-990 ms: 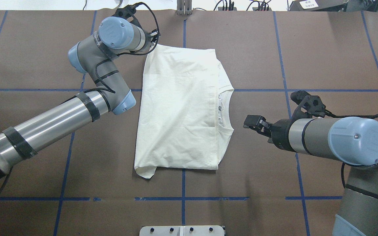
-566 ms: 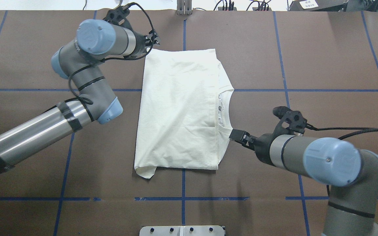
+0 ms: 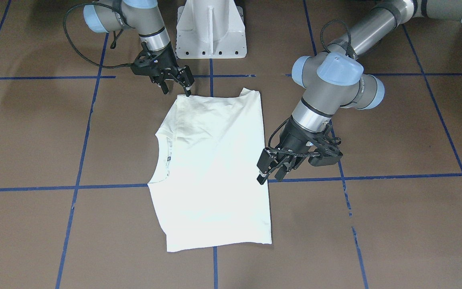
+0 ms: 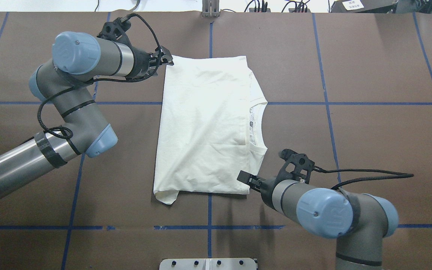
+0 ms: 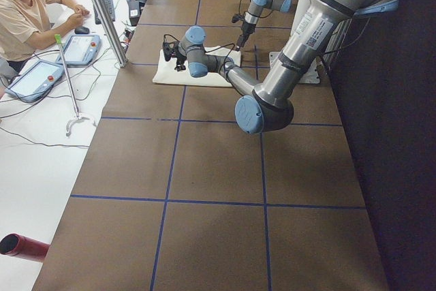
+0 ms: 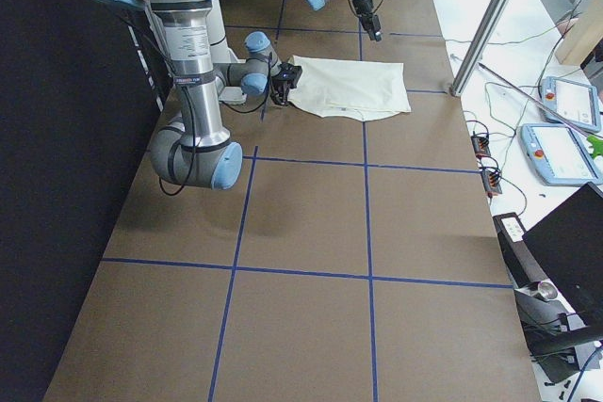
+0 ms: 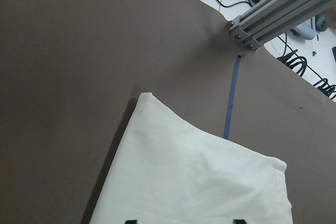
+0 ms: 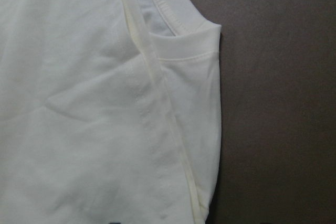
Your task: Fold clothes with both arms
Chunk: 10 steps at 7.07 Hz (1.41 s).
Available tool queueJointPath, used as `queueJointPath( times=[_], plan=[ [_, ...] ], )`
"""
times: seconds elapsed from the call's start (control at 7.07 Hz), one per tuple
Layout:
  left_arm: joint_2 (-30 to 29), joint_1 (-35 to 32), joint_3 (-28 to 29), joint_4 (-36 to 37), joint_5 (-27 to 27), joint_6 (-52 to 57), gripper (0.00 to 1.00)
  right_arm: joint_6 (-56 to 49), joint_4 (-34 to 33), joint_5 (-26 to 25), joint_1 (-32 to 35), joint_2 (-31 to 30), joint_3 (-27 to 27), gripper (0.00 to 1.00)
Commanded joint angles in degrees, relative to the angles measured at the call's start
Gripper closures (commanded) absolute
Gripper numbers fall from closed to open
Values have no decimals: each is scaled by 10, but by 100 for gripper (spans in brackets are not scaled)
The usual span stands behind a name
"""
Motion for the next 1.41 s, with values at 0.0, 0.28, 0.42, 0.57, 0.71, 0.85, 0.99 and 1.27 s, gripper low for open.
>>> queueJointPath(
  times=[0.0, 0.28, 0.42, 0.57, 0.71, 0.85, 0.99, 1.27],
  plan=[
    [1, 1, 0, 0, 0, -11, 32, 7, -21, 0, 0, 8, 2, 81],
    [1, 1, 1, 0, 2, -15, 32, 7, -22, 0, 2, 7, -8, 86],
    [1, 1, 1, 0, 2, -22, 32, 7, -22, 0, 4, 7, -6, 86],
    [1, 1, 1, 0, 3, -25, 32, 7, -22, 0, 5, 7, -4, 79],
    [1, 1, 1, 0, 4, -25, 32, 6, -22, 0, 8, 7, -4, 57],
    [2, 1, 3, 0, 4, -31, 32, 6, -22, 0, 8, 7, -3, 41],
    [2, 2, 3, 0, 5, -32, 32, 5, -22, 0, 8, 6, -4, 29],
    [3, 3, 3, 0, 5, -33, 32, 6, -22, 0, 6, 7, -9, 30]
  ],
)
